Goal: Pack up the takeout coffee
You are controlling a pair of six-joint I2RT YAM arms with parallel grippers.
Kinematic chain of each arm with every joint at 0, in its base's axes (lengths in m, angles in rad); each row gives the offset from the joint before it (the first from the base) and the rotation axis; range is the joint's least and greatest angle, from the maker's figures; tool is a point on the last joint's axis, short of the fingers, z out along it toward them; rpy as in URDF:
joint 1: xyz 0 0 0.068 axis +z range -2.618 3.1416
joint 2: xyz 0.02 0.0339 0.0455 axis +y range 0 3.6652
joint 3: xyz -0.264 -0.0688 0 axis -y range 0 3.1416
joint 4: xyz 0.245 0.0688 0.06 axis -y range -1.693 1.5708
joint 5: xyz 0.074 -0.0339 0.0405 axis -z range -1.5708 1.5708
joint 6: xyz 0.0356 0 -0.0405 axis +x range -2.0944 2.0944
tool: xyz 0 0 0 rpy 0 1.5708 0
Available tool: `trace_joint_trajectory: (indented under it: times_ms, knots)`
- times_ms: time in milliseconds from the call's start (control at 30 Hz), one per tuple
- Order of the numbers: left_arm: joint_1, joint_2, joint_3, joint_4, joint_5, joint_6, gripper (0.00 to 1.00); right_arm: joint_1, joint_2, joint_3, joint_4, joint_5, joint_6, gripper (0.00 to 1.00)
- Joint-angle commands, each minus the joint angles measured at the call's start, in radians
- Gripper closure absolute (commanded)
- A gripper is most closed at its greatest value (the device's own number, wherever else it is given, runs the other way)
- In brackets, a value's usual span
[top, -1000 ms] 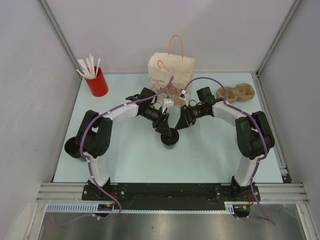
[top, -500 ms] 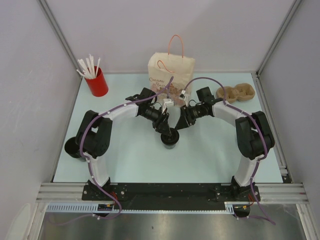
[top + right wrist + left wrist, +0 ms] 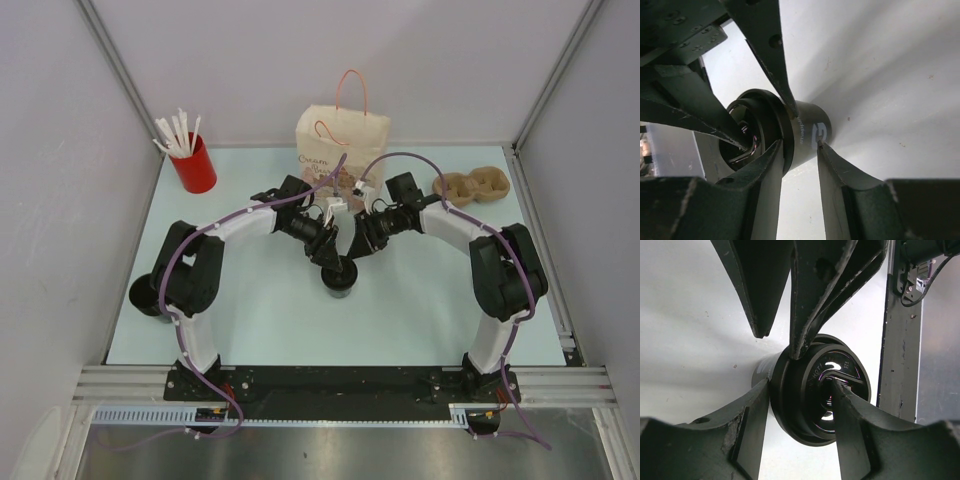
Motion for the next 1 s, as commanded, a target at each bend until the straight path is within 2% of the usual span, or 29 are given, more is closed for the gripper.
trace_joint_trajectory:
  times_ms: [0, 267, 467, 733, 967]
  knots:
    - [-0.023, 0.054, -0.048, -0.035, -0.278, 0.093, 0.45, 0.041, 0.033, -0.025, -0.027, 0.242, -0.081, 0.64]
    - [-0.023, 0.043, -0.057, -0.048, -0.3, 0.116, 0.46, 0.07, 0.016, -0.032, -0.026, 0.325, -0.101, 0.64]
    - [-0.023, 0.032, -0.06, -0.045, -0.298, 0.116, 0.46, 0.05, -0.107, -0.006, 0.013, 0.317, -0.09, 0.6]
    - [-0.023, 0.036, -0.066, -0.038, -0.297, 0.11, 0.47, -0.027, -0.222, 0.031, -0.098, 0.121, -0.119, 0.52]
    - [-0.023, 0.029, -0.065, -0.037, -0.305, 0.11, 0.47, -0.053, -0.126, 0.018, -0.276, -0.098, -0.209, 0.46]
